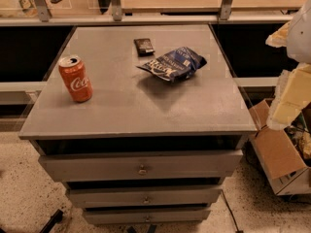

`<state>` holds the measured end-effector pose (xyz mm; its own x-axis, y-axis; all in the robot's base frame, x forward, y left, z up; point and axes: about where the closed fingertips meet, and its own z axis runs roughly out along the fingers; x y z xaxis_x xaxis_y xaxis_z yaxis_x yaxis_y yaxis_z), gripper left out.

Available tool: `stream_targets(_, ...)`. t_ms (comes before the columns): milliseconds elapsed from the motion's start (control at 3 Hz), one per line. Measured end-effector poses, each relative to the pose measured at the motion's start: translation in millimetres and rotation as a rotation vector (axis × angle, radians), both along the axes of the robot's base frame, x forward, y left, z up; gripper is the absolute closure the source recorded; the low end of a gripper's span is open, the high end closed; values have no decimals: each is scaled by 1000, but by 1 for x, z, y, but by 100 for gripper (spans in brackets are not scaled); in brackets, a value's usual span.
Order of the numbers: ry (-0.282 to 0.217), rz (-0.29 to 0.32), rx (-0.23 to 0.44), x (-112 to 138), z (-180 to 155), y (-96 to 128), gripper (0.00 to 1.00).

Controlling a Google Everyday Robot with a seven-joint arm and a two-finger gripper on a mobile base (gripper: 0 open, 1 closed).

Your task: Move brown chip bag near sponge

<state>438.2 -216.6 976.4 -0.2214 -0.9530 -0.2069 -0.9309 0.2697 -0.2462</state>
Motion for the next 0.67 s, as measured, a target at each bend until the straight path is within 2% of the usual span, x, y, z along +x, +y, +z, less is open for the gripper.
stream_targets(667, -11, 17, 8, -3, 3, 1, 0)
